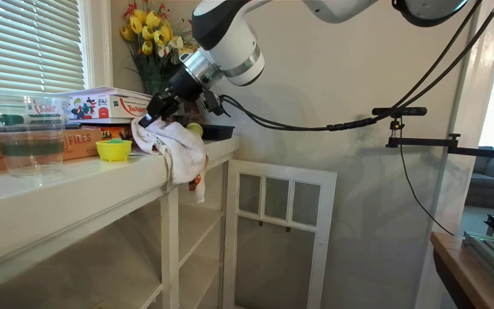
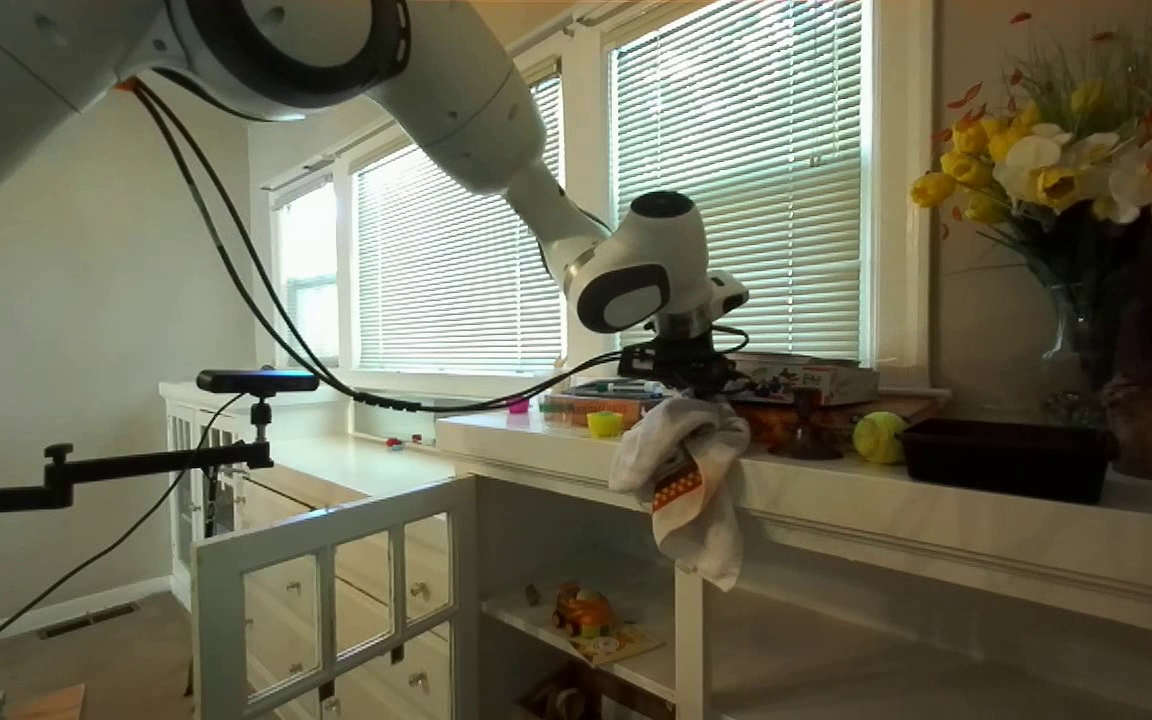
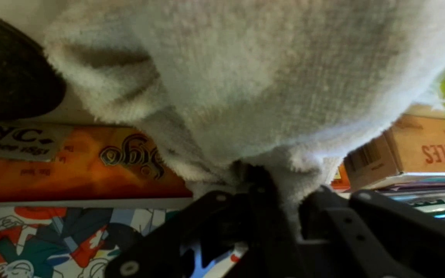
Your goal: Use the towel to wipe the counter
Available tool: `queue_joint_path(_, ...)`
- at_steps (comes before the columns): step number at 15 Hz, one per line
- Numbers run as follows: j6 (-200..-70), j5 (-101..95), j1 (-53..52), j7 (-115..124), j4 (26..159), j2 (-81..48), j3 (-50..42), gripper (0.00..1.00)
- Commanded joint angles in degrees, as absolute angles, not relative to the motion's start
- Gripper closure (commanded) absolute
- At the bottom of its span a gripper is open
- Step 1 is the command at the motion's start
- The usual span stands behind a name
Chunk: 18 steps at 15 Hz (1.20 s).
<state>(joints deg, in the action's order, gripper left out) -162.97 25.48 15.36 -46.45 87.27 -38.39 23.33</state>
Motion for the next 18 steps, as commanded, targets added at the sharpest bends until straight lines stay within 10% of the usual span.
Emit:
queue_joint_path(1, -168.6, 28.1, 16.5, -44.6, 95.9, -30.3, 25.3, 0.96)
queue_joint_path(18, -159.5, 36.7, 26.8, -42.8, 93.9, -39.2, 35.4, 0.96)
